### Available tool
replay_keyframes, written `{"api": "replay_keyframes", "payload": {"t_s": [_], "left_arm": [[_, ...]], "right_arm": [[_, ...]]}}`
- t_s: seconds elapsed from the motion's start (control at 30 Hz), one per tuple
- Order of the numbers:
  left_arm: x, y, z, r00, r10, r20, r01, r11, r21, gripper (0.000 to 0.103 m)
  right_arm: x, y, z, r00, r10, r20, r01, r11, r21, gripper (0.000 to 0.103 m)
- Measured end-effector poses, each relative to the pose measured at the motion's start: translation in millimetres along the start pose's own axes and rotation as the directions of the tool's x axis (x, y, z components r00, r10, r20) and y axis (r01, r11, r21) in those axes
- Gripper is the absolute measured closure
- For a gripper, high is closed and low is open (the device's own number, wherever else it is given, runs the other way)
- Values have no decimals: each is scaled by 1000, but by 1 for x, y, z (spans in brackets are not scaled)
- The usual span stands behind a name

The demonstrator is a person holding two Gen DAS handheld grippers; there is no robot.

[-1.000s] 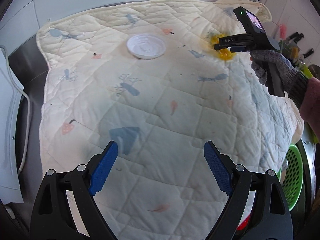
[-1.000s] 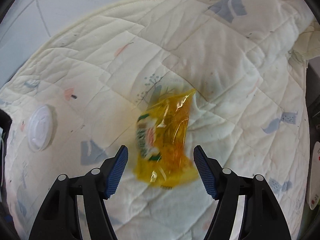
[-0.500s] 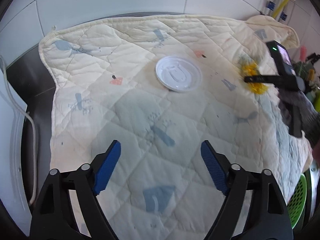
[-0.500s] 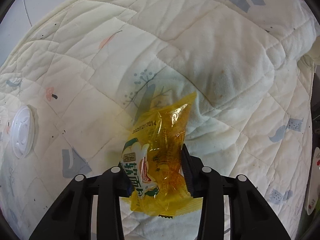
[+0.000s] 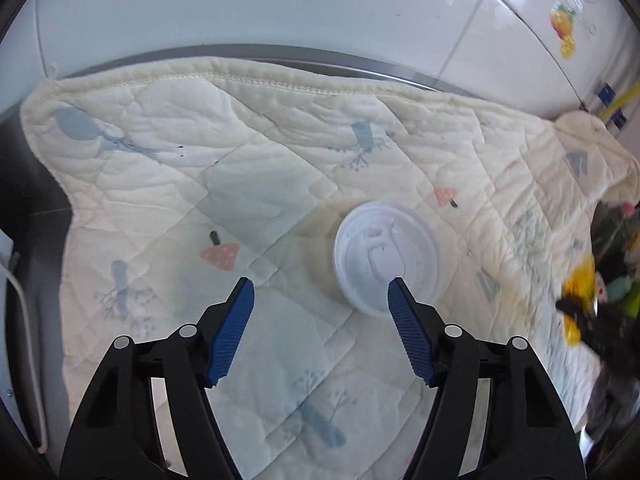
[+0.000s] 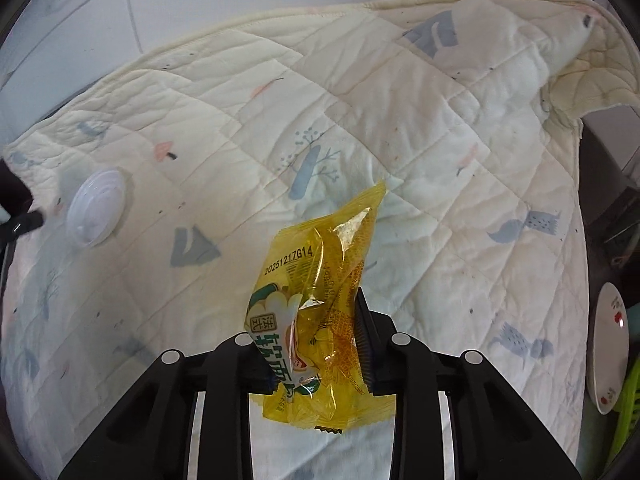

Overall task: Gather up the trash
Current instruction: 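Grasp the white plastic lid rim with the left tool while the right holds the wrapper, then carry the wrapper and lid over the green basket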

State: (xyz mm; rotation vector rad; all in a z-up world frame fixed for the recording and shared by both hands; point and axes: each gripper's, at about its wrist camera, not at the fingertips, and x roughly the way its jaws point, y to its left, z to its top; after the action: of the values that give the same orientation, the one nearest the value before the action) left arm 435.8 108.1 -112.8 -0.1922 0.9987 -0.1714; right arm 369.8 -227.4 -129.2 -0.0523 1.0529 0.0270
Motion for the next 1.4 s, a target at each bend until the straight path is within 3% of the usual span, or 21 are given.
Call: {"api": "replay_keyframes", "payload": {"t_s": [0.1, 0.57, 0.63, 0.8, 1.03, 1.4], "left_arm": [[19, 2, 7, 999, -30, -36, 28, 999, -46, 47], [57, -6, 11, 993, -56, -105, 47, 995, -86, 58], [57, -7, 10, 993, -59, -101, 50, 995, -87, 64], [52, -4, 4, 993, -54, -104, 43, 993, -108, 97], [26, -15, -26, 993, -79, -85, 66, 987, -148, 99], [-54, -39, -89, 983, -174, -61, 169, 983, -78, 99]], "right_arm": [[-20, -7, -21, 1000, 7, 4, -7, 1000, -17, 75], [-65, -6, -64, 1000, 24, 1, -24, 999, -28, 75], [-72, -8, -72, 1000, 30, 0, -30, 999, -22, 75], [-84, -6, -89, 999, 30, -10, -31, 999, -33, 75], [-103, -2, -114, 998, 57, -16, -57, 998, -32, 75], [-140, 1, -171, 994, 99, -35, -101, 993, -66, 75]]}}
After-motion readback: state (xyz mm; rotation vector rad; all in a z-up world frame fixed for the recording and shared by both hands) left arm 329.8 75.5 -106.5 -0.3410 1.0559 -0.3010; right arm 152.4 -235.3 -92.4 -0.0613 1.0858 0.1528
